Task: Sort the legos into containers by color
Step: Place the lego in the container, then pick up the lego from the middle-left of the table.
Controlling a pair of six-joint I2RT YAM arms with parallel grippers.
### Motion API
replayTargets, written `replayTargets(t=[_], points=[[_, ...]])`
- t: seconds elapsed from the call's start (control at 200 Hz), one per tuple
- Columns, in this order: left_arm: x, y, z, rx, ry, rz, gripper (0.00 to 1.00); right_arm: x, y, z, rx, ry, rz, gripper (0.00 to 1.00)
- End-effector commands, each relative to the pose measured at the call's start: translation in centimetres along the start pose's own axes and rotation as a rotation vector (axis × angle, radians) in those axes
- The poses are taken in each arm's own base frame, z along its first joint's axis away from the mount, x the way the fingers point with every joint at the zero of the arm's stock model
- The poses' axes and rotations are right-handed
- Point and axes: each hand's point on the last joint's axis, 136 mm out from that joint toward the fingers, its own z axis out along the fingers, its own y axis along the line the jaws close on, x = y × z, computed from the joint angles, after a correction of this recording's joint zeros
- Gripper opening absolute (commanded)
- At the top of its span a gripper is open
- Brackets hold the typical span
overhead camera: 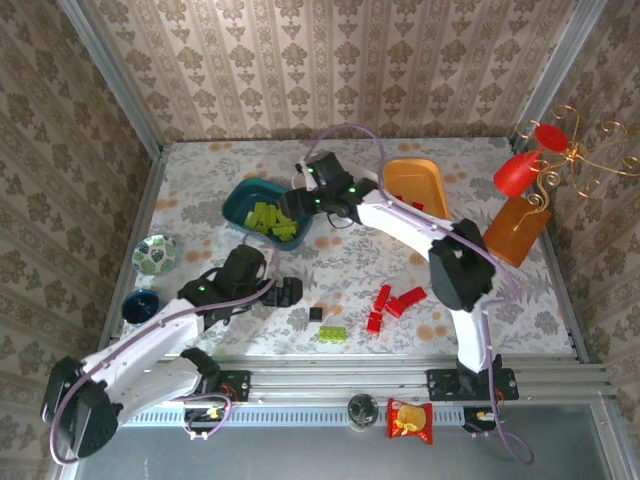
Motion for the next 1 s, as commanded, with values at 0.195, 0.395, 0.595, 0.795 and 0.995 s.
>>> replayTargets(t=[0.195, 0.395, 0.595, 0.795, 0.995], points=[[3.3, -5.6, 5.8, 0.110, 0.205, 0.218, 0.87, 3.2, -4.2, -7.8, 0.096, -0.081, 0.079, 0.89], [5.1, -5.8, 7.5, 0.087, 0.300, 0.258, 0.75, 5.6, -5.7, -10.7, 0.121, -0.093, 0.104, 0.89], [6.9, -4.8, 8.9, 0.050, 0.375, 0.278, 0.59, 6.6, -6.4, -12.7, 0.133, -0.117, 0.122, 0.89], [7.7, -4.0, 8.5, -0.007, 0.407, 0.311, 0.37, 6.0, -7.1, -14.9, 0.152, -0.166, 0.136, 0.89], [6.1, -3.7, 7.4, -0.043, 0.340, 0.286, 0.27, 6.0, -7.7, -15.1, 0.164, -0.175, 0.154, 0.89]])
